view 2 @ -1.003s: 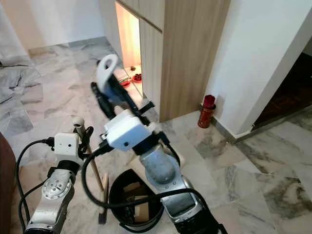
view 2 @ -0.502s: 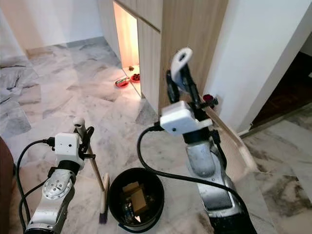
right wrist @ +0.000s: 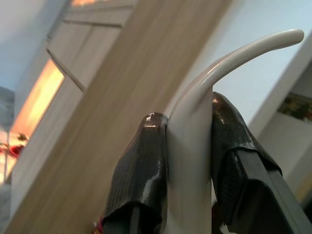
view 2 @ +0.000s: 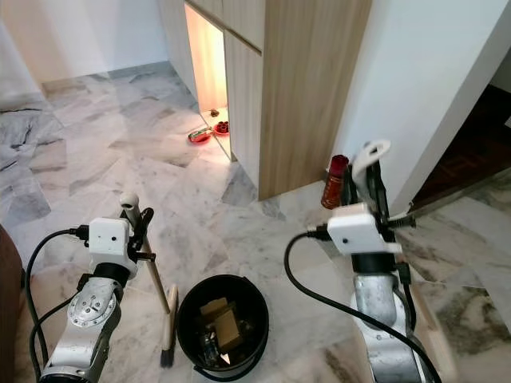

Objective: Sweep floor

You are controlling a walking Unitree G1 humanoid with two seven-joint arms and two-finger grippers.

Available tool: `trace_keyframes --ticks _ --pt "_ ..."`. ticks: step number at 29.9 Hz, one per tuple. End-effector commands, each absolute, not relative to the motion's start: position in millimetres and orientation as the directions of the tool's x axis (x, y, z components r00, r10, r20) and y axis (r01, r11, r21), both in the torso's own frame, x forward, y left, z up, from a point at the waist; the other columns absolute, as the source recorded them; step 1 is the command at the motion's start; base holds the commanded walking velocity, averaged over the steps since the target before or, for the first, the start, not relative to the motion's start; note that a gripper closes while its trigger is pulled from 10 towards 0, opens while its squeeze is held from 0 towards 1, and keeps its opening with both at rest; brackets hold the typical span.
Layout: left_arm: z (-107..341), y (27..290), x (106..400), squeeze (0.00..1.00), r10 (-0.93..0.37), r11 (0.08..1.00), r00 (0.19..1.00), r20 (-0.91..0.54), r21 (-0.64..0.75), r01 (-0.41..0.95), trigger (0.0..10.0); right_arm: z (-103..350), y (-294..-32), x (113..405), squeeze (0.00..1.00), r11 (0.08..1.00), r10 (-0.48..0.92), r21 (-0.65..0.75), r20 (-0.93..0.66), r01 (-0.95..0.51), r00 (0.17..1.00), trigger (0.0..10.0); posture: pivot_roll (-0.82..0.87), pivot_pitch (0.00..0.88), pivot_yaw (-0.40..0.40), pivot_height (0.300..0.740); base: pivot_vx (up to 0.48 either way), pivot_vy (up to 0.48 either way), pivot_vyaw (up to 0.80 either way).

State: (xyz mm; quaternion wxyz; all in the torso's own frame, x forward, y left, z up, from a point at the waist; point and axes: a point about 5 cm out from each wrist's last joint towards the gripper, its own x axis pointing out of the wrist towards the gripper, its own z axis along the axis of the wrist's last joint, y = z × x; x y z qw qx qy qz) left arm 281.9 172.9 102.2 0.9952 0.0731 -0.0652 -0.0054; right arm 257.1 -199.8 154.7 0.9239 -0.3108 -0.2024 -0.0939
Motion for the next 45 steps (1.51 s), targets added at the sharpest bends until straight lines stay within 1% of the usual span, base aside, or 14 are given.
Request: trace_keyframes --ticks 1,2,4,8,9,10,12,15,19,22,26,29,40,45 --pt "111.9 173.8 281.1 0.0 -0.035 0.988 0.983 0.179 0.151 0.008 10.0 163.1 -196.0 256.0 0.0 0.792 0.002 -0.538 0.476 0.289 0.879 10.0 -0.01 0.0 0.003 0.74 0.0 0.0 0.0" --pt "111.6 175.3 280.1 0.0 -0.034 0.988 0.984 0.176 0.152 0.007 10.0 161.4 -192.4 254.6 0.0 0.802 0.03 -0.539 0.466 0.257 0.884 10.0 -0.01 0.0 0.004 0.74 0.0 0.0 0.0" --pt "110.7 176.7 279.4 0.0 -0.035 0.988 0.985 0.171 0.153 0.008 10.0 158.6 -194.1 253.5 0.0 0.83 0.005 -0.498 0.458 0.251 0.889 10.0 -0.01 0.0 0.003 0.74 0.0 0.0 0.0" --pt "110.5 179.5 278.0 0.0 -0.03 0.988 0.985 0.168 0.153 0.004 10.0 154.0 -207.3 249.2 0.0 0.856 -0.087 -0.425 0.443 0.294 0.892 10.0 -0.01 0.0 0.006 0.74 0.0 0.0 0.0" --pt "109.4 180.6 277.3 0.0 -0.028 0.988 0.986 0.163 0.154 0.003 10.0 150.3 -216.9 246.8 0.0 0.869 -0.16 -0.367 0.429 0.333 0.889 10.0 -0.01 0.0 0.006 0.74 0.0 0.0 0.0" --pt "109.4 180.6 277.3 0.0 -0.028 0.988 0.986 0.163 0.154 0.003 10.0 150.3 -216.9 246.8 0.0 0.869 -0.16 -0.367 0.429 0.333 0.889 10.0 -0.01 0.0 0.006 0.74 0.0 0.0 0.0" --pt "108.0 181.4 276.2 0.0 -0.029 0.988 0.987 0.157 0.155 0.004 10.0 143.4 -229.3 245.3 0.0 0.889 -0.256 -0.265 0.387 0.373 0.886 10.0 -0.01 0.0 0.01 0.74 0.0 0.0 0.0" --pt "107.3 181.8 275.6 0.0 -0.031 0.988 0.987 0.156 0.155 0.006 10.0 138.3 -237.3 248.2 0.0 0.89 -0.298 -0.229 0.365 0.395 0.882 10.0 -0.01 0.0 0.012 0.74 0.0 0.0 0.0" --pt "105.9 183.6 275.0 0.0 -0.028 0.988 0.988 0.15 0.152 0.005 10.0 134.5 -239.8 252.9 0.0 0.893 -0.296 -0.228 0.353 0.389 0.888 10.0 -0.01 0.0 0.014 0.74 0.0 0.0 0.0" --pt "93.9 192.5 269.1 0.0 -0.003 0.989 0.995 0.104 0.147 -0.012 10.0 127.0 -242.0 262.3 0.0 0.906 -0.311 -0.184 0.321 0.381 0.895 10.0 -0.02 0.0 0.019 0.74 0.0 0.0 0.0" --pt "92.0 194.5 265.5 0.0 -0.006 0.99 0.995 0.096 0.143 -0.008 10.0 127.8 -241.0 266.6 0.0 0.913 -0.281 -0.203 0.32 0.355 0.905 10.0 -0.01 0.0 0.015 0.74 0.0 0.0 0.0" --pt "90.5 194.9 263.3 0.0 -0.002 0.991 0.996 0.089 0.13 -0.01 10.0 125.2 -245.5 269.1 0.0 0.92 -0.28 -0.182 0.312 0.347 0.908 10.0 -0.01 0.0 0.019 0.74 0.0 0.0 0.0" --pt "96.7 199.8 269.5 0.0 -0.001 0.993 0.995 0.102 0.117 -0.011 10.0 121.7 -247.2 275.2 0.0 0.921 -0.295 -0.158 0.317 0.357 0.901 10.0 -0.01 0.0 0.02 0.74 0.0 0.0 0.0" --pt "97.1 196.7 269.3 0.0 -0.018 0.994 0.995 0.103 0.112 0.006 10.0 119.5 -245.5 276.2 0.0 0.919 -0.303 -0.155 0.308 0.362 0.902 10.0 0.0 0.0 0.012 0.74 0.0 0.0 0.0"
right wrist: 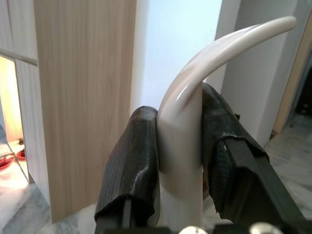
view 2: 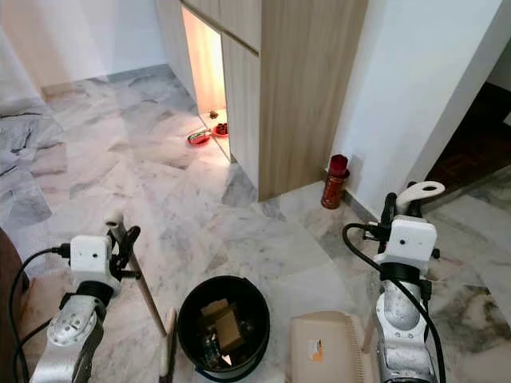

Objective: Sweep floor

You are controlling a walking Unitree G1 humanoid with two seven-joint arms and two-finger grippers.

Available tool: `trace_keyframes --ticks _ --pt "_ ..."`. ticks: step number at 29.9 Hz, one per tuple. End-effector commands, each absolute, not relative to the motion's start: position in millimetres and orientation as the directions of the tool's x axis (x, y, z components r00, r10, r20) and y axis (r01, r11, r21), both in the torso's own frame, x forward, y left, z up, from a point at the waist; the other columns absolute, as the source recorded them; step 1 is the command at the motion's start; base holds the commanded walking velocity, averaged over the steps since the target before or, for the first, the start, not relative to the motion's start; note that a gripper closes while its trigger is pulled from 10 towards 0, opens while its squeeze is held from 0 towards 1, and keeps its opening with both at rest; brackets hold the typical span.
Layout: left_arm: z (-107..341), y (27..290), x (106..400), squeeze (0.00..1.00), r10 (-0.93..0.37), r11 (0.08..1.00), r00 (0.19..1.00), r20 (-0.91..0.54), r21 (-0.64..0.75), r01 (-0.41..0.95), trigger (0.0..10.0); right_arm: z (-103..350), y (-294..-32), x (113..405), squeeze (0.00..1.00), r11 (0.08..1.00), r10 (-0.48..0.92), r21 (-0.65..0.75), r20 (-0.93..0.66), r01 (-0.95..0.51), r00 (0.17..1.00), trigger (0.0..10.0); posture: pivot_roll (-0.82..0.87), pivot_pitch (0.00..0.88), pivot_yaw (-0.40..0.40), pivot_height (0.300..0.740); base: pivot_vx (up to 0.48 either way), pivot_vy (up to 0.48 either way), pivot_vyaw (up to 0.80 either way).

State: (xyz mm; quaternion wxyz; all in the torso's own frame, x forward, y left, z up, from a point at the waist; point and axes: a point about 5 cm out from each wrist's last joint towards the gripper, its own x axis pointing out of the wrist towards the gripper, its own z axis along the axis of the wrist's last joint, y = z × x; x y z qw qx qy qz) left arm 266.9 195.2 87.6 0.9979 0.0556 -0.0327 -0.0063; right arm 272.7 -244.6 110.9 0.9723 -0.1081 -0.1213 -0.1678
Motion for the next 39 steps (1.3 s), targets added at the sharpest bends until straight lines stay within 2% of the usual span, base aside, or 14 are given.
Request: trace_keyframes --ticks 1,26,39 --pt "97.1 196.7 269.3 0.0 -0.018 0.994 0.995 0.103 0.112 0.006 10.0 119.5 -245.5 276.2 0.0 0.919 -0.303 -0.155 0.308 0.362 0.902 10.0 0.0 0.0 0.012 0.74 0.0 0.0 0.0" --pt "95.4 191.8 267.2 0.0 -0.009 0.994 0.994 0.113 0.107 -0.003 10.0 117.4 -240.5 282.6 0.0 0.929 -0.284 -0.145 0.306 0.339 0.909 10.0 0.0 0.0 0.008 0.74 0.0 0.0 0.0" --pt "98.3 194.6 269.2 0.0 -0.006 0.993 0.993 0.119 0.114 -0.008 10.0 115.5 -236.5 283.8 0.0 0.935 -0.275 -0.137 0.301 0.327 0.913 10.0 0.01 0.0 0.011 0.74 -0.268 0.0 0.0"
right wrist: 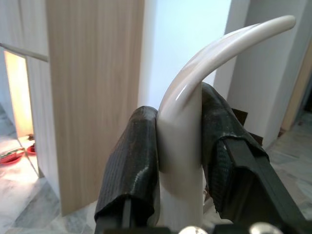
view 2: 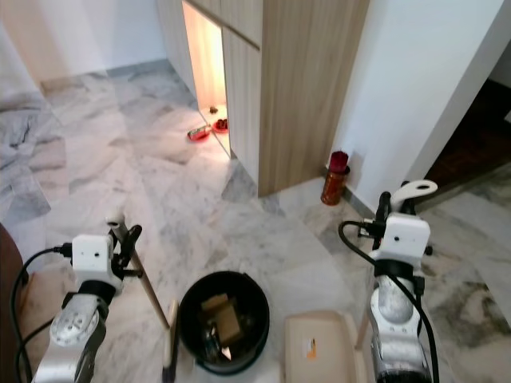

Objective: Sweep floor

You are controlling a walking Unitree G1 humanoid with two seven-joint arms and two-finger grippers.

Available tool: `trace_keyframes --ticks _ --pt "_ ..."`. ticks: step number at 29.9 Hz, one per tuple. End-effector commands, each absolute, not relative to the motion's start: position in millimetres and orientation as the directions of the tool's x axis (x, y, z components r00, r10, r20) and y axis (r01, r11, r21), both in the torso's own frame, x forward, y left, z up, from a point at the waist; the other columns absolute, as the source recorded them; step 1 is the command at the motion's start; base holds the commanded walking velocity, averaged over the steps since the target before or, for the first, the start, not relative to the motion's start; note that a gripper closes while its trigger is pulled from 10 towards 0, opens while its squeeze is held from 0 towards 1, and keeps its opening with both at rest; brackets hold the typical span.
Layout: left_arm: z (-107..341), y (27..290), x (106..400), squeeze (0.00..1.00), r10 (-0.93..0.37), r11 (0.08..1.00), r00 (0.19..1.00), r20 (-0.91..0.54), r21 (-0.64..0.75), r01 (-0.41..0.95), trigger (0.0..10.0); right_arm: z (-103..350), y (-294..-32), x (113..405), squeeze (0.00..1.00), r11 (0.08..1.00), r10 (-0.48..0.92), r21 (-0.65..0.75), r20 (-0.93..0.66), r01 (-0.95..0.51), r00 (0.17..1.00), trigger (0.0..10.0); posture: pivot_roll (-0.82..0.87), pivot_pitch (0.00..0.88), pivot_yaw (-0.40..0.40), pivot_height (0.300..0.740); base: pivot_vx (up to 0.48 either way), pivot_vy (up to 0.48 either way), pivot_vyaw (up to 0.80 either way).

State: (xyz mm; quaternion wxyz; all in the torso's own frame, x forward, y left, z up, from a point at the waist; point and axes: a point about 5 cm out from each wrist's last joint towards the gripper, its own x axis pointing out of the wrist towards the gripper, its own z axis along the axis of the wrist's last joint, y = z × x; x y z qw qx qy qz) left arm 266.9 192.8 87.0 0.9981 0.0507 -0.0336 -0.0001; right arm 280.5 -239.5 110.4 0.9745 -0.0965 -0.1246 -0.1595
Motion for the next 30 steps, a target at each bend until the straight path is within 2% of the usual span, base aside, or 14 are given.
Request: trace_keyframes --ticks 1,30 --pt "98.6 194.7 269.4 0.0 -0.005 0.993 0.993 0.119 0.114 -0.008 10.0 115.4 -236.0 284.1 0.0 0.935 -0.276 -0.135 0.3 0.327 0.913 10.0 0.01 0.0 0.014 0.74 -0.277 0.0 0.0" --pt "98.0 191.8 268.1 0.0 -0.004 0.994 0.993 0.116 0.104 -0.008 10.0 113.3 -233.0 286.6 0.0 0.939 -0.27 -0.129 0.297 0.319 0.916 10.0 0.01 0.0 0.016 0.74 -0.276 0.0 0.0"
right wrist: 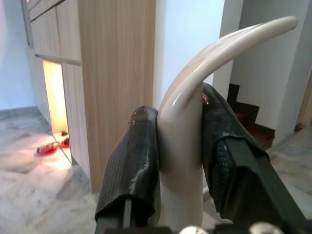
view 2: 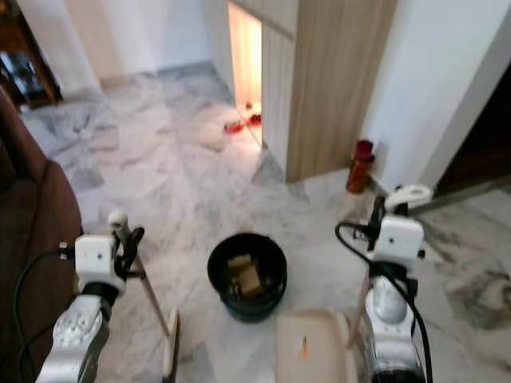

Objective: Sweep floor

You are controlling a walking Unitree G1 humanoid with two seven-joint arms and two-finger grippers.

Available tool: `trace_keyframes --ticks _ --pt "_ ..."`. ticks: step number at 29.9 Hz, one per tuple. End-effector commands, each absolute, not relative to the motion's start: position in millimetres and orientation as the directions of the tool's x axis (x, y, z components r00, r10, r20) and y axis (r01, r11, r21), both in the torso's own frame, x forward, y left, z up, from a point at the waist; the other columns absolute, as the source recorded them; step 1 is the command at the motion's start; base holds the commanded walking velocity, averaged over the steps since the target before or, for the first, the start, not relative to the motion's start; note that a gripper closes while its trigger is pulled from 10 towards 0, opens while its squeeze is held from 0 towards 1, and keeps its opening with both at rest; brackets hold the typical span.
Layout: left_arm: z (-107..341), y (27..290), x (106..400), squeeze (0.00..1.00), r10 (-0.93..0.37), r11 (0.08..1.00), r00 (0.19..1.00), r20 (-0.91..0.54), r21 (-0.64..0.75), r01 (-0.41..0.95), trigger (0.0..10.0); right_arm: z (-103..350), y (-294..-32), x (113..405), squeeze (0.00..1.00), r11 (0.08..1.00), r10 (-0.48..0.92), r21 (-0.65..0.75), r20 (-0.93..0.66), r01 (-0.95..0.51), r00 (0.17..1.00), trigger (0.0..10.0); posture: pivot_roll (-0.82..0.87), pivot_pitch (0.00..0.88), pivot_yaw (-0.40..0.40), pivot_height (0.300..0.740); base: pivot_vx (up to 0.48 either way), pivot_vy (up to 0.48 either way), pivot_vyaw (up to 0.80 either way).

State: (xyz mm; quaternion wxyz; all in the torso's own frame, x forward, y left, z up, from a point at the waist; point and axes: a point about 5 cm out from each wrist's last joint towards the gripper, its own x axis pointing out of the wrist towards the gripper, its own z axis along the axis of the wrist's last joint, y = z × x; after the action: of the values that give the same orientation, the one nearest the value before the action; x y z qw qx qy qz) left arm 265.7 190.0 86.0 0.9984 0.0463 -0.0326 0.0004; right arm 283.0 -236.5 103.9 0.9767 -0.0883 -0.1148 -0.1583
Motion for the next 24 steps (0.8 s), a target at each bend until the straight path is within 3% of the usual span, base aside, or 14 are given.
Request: trace_keyframes --ticks 1,5,17,24 --pt "97.9 191.6 268.0 0.0 -0.004 0.995 0.993 0.116 0.104 -0.008 10.0 113.4 -232.9 286.5 0.0 0.939 -0.27 -0.129 0.298 0.318 0.916 10.0 0.0 0.0 0.017 0.74 -0.274 0.0 0.0" --pt "97.8 190.7 268.2 0.0 -0.006 0.995 0.993 0.115 0.102 -0.006 10.0 113.1 -232.5 286.7 0.0 0.941 -0.267 -0.128 0.296 0.315 0.917 10.0 0.0 0.0 0.018 0.74 -0.274 0.0 0.0" --pt "95.9 190.1 267.6 0.0 0.001 0.995 0.994 0.109 0.103 -0.012 10.0 111.1 -232.6 286.2 0.0 0.943 -0.266 -0.124 0.279 0.309 0.923 10.0 0.0 0.0 0.009 0.74 0.0 0.0 0.0" --pt "95.6 189.9 268.2 0.0 0.001 0.995 0.994 0.108 0.099 -0.012 10.0 110.9 -232.0 288.1 0.0 0.945 -0.263 -0.12 0.271 0.303 0.926 10.0 0.0 0.0 0.01 0.74 0.0 0.0 -0.77"
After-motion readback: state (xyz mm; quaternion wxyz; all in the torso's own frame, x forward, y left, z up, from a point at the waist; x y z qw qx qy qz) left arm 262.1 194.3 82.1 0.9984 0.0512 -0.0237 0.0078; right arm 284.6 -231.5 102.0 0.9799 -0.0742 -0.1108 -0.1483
